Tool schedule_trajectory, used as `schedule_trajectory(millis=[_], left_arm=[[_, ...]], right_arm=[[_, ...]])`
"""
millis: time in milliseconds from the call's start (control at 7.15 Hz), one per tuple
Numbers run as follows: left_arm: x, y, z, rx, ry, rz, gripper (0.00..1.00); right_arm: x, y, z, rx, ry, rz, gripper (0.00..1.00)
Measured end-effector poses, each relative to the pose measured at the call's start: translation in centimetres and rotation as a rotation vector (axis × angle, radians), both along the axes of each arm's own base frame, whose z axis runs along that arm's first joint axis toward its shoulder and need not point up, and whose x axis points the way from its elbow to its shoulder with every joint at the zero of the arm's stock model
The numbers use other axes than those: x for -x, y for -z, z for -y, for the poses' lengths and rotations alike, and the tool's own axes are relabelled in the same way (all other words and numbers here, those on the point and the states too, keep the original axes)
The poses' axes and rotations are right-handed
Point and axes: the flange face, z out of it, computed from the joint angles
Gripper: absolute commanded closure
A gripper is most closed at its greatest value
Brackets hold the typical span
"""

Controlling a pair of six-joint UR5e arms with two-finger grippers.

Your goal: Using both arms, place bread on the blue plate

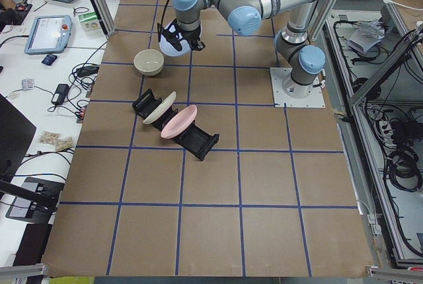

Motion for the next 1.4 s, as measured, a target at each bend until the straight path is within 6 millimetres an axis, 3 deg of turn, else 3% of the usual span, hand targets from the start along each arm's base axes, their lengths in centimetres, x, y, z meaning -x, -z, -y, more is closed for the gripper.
schedule_trajectory(millis=[280,559,699,839,978,1118,1398], left_arm=[[9.4,7.5,-1.8,0.074,-0.03,0.005,1.0],[15.3,14.4,-4.8,0.068,-0.031,0.064,1.0],[17.2,16.7,-5.7,0.051,-0.033,0.091,1.0],[18.4,18.2,-6.2,0.041,-0.037,0.105,0.77],[19.1,19.4,-6.4,0.029,-0.039,0.11,0.27],[19.5,19.8,-6.3,0.026,-0.04,0.108,0.0],[19.2,17.6,-4.8,0.067,-0.049,0.099,0.0]], right_arm=[[-4.0,-0.6,-0.2,0.002,0.051,-0.001,1.0],[-8.3,-0.7,-0.6,-0.001,0.087,-0.017,1.0],[-9.7,-0.5,-0.7,-0.004,0.102,-0.02,1.0],[-10.4,0.1,-0.3,-0.007,0.112,-0.019,1.0],[-10.8,1.2,0.7,-0.005,0.123,-0.019,1.0],[-11.8,2.5,2.0,0.007,0.129,-0.021,1.0],[-16.1,5.5,4.0,0.026,0.119,-0.024,1.0]])
